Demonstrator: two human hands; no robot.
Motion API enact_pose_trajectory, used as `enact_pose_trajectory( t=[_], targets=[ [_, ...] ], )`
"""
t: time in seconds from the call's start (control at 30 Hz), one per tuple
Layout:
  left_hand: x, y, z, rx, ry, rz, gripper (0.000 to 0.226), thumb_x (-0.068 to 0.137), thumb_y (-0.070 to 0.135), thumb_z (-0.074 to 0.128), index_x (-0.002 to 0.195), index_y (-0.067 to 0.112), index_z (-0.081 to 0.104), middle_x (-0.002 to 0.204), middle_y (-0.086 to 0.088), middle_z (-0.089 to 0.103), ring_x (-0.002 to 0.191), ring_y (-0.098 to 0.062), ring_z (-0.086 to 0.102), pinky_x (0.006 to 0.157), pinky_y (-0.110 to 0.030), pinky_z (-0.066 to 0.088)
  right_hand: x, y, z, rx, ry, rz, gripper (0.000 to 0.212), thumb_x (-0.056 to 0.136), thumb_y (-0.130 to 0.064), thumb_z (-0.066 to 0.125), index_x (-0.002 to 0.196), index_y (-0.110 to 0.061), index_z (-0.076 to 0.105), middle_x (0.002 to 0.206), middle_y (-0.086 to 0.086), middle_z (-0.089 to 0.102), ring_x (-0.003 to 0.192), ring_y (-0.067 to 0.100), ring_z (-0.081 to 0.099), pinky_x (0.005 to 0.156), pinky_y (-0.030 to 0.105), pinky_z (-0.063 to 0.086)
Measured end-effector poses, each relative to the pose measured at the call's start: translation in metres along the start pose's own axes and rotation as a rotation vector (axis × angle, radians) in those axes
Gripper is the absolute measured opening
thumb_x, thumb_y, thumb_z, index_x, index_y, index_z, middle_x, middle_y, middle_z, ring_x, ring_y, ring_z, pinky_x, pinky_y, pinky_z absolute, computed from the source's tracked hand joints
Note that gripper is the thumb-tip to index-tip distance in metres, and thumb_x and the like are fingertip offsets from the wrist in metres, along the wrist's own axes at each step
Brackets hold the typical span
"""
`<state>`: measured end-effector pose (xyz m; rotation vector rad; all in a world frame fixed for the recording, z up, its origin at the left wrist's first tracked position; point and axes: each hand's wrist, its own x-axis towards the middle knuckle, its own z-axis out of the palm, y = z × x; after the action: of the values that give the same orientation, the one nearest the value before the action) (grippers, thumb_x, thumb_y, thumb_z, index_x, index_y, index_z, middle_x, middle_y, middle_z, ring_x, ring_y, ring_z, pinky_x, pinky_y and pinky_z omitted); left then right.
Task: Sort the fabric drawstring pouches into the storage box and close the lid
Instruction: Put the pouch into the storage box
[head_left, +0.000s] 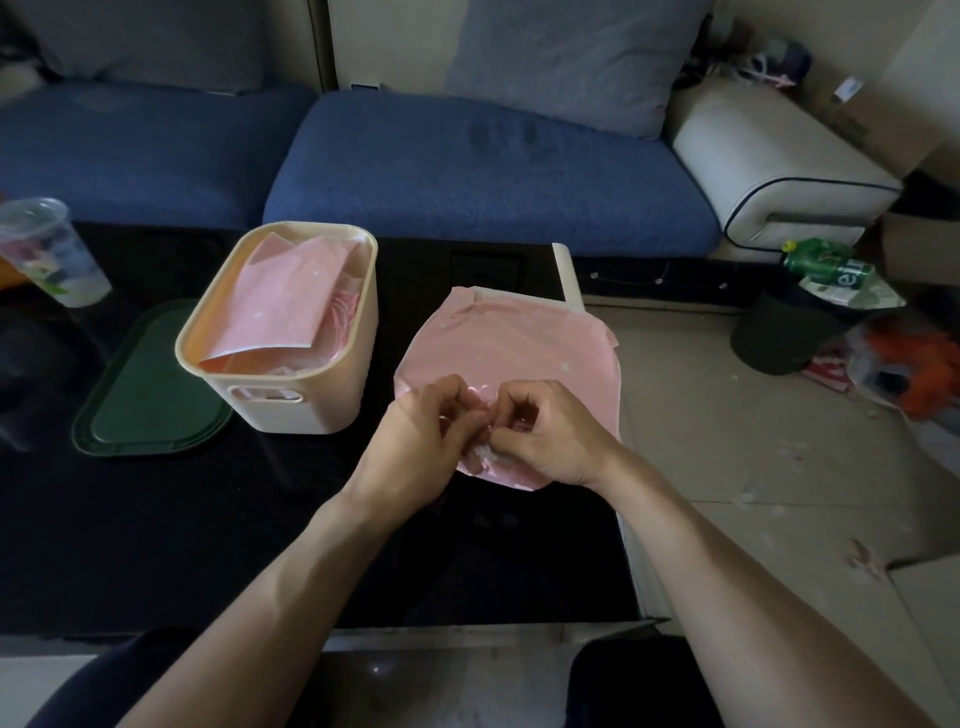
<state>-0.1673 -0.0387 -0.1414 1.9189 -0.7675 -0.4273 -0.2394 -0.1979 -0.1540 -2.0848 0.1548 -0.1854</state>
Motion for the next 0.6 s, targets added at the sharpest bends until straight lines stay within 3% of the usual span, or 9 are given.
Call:
enact_pose_trajectory(
  t=[0.1, 0.2, 0.33, 0.43, 0.6],
  targets=[
    [0.0037, -0.0044, -0.008, 0.155, 0.049, 0.106, 0.012, 0.087, 0.013, 0.073, 0.079, 0.015, 0.064, 0.103, 0.01, 0.057, 0.069, -0.001, 0.066, 0.065, -0.014, 0.052, -0.0002, 0.0013, 0.0037, -0.042, 0.065, -0.048, 0.014, 0.066, -0.021, 0.068, 0.061, -0.013, 0.057, 0.073, -0.007, 0.059, 0.067, 0.007, 0.054, 0.063, 0.02, 0.042],
    [0.0055, -0.0046, -0.0104, 0.133, 0.049, 0.098, 0.012, 0.085, 0.013, 0.075, 0.077, 0.015, 0.067, 0.078, 0.003, 0.07, 0.064, -0.012, 0.066, 0.06, -0.026, 0.053, -0.0018, 0.0034, 0.0057, -0.029, 0.102, -0.083, 0.013, 0.067, -0.022, 0.066, 0.064, -0.014, 0.057, 0.076, -0.008, 0.055, 0.067, 0.008, 0.053, 0.062, 0.023, 0.041],
    [0.0026, -0.0015, -0.0035, 0.075, 0.118, 0.065, 0.014, 0.086, 0.012, 0.074, 0.074, 0.016, 0.067, 0.058, 0.014, 0.064, 0.052, 0.001, 0.059, 0.053, -0.015, 0.045, -0.0022, 0.0013, 0.0053, 0.023, 0.133, -0.076, 0.009, 0.066, -0.026, 0.062, 0.062, -0.025, 0.054, 0.07, -0.011, 0.056, 0.065, 0.008, 0.054, 0.063, 0.024, 0.042],
    [0.0039, -0.0004, -0.0051, -0.059, 0.077, -0.038, 0.014, 0.087, 0.011, 0.073, 0.074, 0.013, 0.067, 0.051, 0.007, 0.063, 0.039, -0.004, 0.052, 0.044, -0.019, 0.043, -0.003, 0.0018, 0.0039, 0.061, 0.12, -0.022, 0.013, 0.065, -0.031, 0.064, 0.065, -0.019, 0.061, 0.07, 0.002, 0.065, 0.066, 0.016, 0.06, 0.064, 0.035, 0.049],
    [0.0047, 0.0019, -0.0071, -0.167, 0.019, -0.136, 0.013, 0.091, 0.01, 0.068, 0.081, 0.001, 0.068, 0.044, 0.003, 0.056, 0.035, -0.006, 0.044, 0.041, -0.016, 0.037, -0.0061, 0.0026, -0.0018, 0.002, 0.04, -0.01, 0.016, 0.077, -0.01, 0.078, 0.071, -0.019, 0.066, 0.071, -0.007, 0.069, 0.064, 0.003, 0.06, 0.063, 0.021, 0.048]
  ],
)
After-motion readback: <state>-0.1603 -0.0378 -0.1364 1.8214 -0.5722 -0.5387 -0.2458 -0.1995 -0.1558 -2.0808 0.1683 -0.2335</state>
